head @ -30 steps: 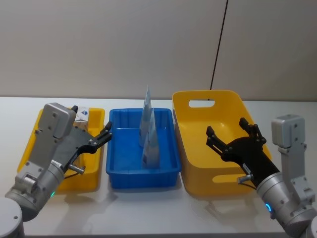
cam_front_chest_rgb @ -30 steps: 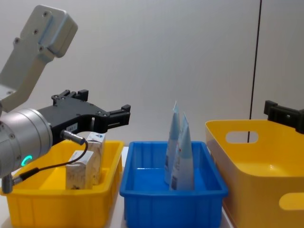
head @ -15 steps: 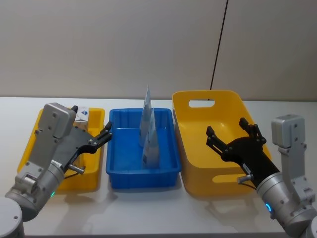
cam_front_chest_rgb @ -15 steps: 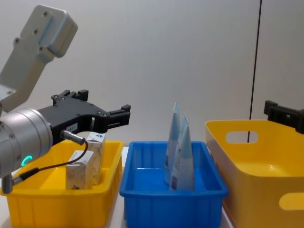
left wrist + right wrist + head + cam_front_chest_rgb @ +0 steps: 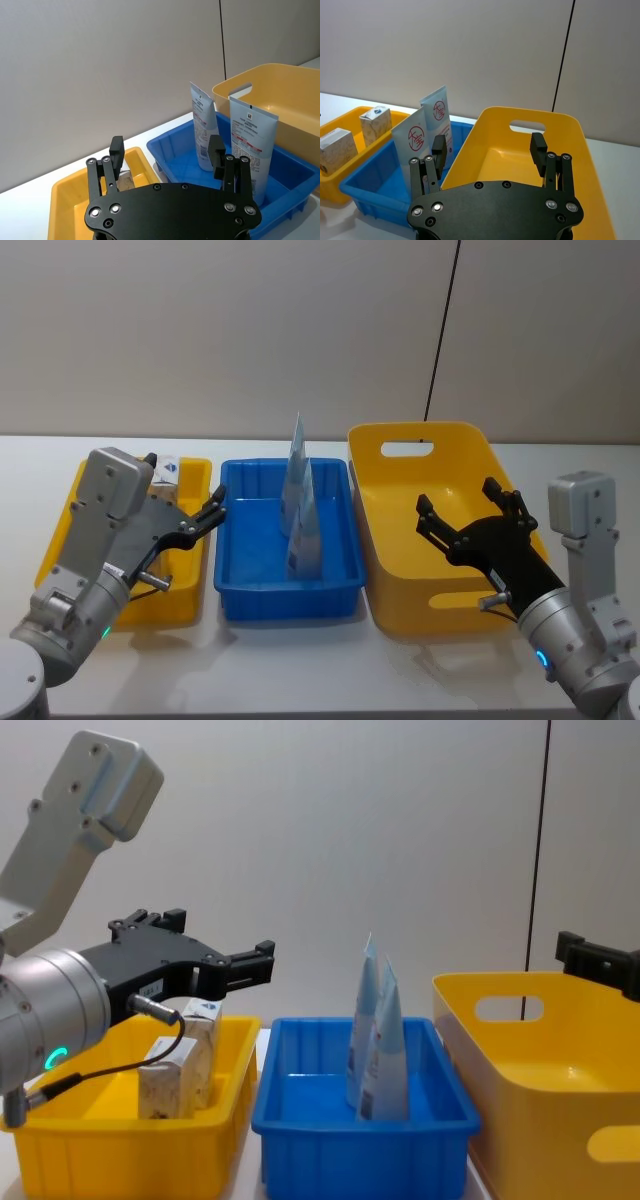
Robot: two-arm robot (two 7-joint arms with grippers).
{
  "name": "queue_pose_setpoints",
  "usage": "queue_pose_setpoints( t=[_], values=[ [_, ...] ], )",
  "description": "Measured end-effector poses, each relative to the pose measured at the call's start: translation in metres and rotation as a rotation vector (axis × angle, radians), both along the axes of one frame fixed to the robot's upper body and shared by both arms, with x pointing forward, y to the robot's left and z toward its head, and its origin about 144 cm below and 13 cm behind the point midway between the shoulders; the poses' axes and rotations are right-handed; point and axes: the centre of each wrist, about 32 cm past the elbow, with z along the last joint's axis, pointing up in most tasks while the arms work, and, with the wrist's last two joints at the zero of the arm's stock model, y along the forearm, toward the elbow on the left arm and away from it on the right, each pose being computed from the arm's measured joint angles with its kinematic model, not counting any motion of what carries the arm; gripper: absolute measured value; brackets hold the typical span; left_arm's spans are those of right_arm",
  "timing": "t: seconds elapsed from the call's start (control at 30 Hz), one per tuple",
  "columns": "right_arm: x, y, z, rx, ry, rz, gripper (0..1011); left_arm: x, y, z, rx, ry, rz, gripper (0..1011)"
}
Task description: Bimanual collaborative sorting of washing and personal care products
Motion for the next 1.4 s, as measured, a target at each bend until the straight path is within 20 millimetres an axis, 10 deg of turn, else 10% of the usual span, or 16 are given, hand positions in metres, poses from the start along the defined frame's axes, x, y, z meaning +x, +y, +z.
queue_pose_setpoints(
  t=[1.4],
  values=[
    [0.0, 0.0, 0.0, 0.0, 0.0, 0.0, 1002, -0.031, 0.021, 0.032, 0.165, 0.311, 0.141, 1002]
  ],
)
